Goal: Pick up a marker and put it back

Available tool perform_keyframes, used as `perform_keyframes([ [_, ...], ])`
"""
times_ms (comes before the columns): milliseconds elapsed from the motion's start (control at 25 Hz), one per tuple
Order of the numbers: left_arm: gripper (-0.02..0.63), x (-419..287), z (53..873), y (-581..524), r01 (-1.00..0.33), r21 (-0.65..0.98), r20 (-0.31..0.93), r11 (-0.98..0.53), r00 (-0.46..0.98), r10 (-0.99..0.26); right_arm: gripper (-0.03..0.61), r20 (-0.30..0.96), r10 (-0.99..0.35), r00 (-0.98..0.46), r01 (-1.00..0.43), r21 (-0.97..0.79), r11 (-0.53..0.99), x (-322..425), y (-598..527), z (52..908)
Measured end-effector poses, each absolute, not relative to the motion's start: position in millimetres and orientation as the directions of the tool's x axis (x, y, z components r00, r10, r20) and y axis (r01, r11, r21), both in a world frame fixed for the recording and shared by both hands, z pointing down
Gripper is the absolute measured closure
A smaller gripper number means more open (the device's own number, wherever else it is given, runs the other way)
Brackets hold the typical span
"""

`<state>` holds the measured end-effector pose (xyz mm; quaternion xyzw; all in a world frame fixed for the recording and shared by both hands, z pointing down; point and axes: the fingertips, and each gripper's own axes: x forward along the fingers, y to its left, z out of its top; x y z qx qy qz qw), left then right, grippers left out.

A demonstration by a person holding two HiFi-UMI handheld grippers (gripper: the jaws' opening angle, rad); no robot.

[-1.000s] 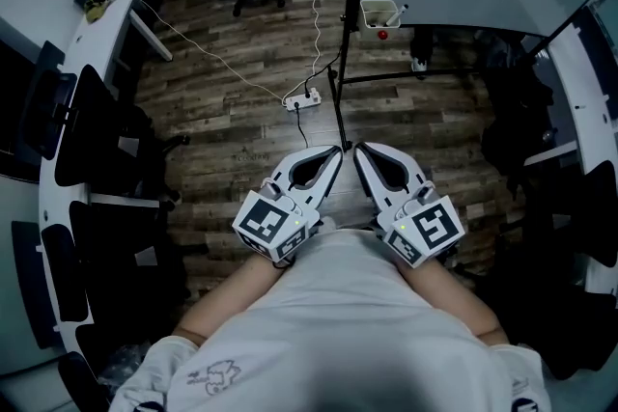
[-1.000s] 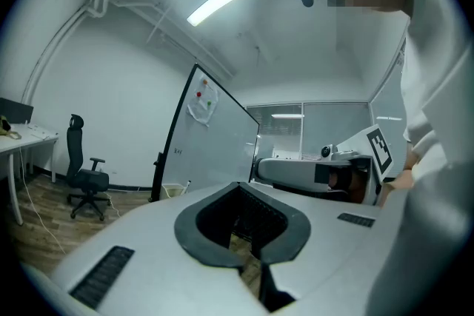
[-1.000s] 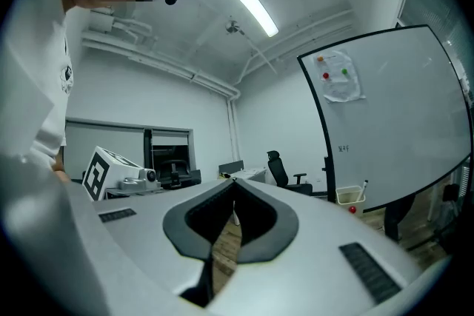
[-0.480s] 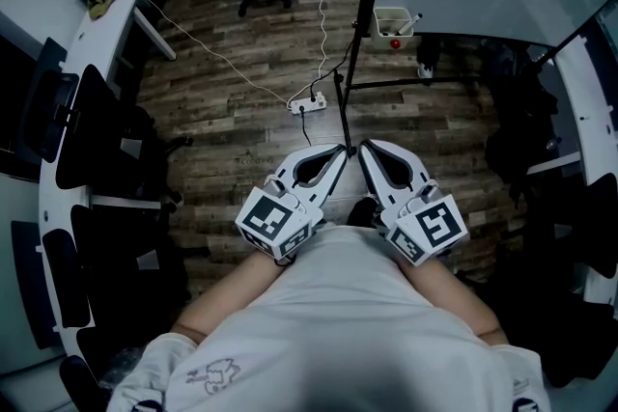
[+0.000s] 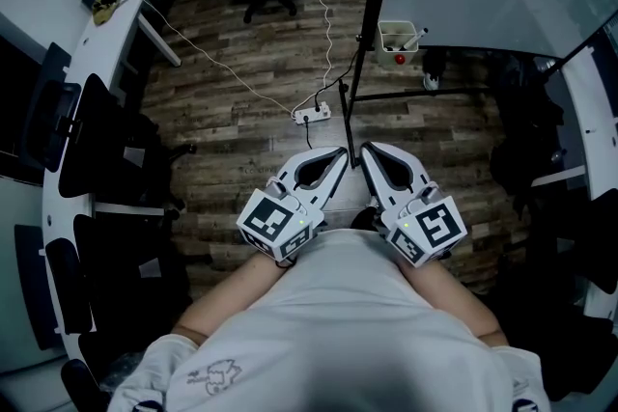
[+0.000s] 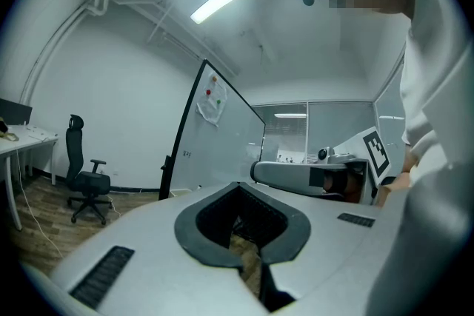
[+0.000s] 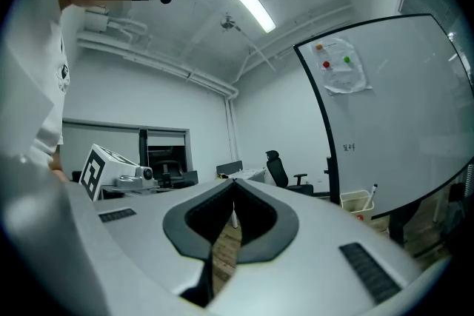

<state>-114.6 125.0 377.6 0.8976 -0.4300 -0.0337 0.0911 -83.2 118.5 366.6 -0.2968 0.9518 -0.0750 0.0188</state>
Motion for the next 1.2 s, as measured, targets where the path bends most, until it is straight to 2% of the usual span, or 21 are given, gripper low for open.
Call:
perform_keyframes([
  [480, 0.609, -95, 381, 38, -0.787, 0.192, 0.012, -0.586, 0.599, -0.801, 0.568, 0.009, -0.563, -0.827, -0.558, -0.147, 0.817, -50, 31, 369],
  [1040, 0.609, -20, 384, -91, -0.814, 0.207, 0.024, -0.543, 0.559, -0.829, 0.568, 0.033, -0.536, -0.843, -0.533, -0.175, 0.828, 26, -109, 376],
  [1200, 0.609, -2, 391, -111, -0.8, 0.236, 0.04, -0.551, 0.575, -0.817, 0.568, 0.055, -0.558, -0.828, -0.561, -0.072, 0.825, 42, -126, 381],
])
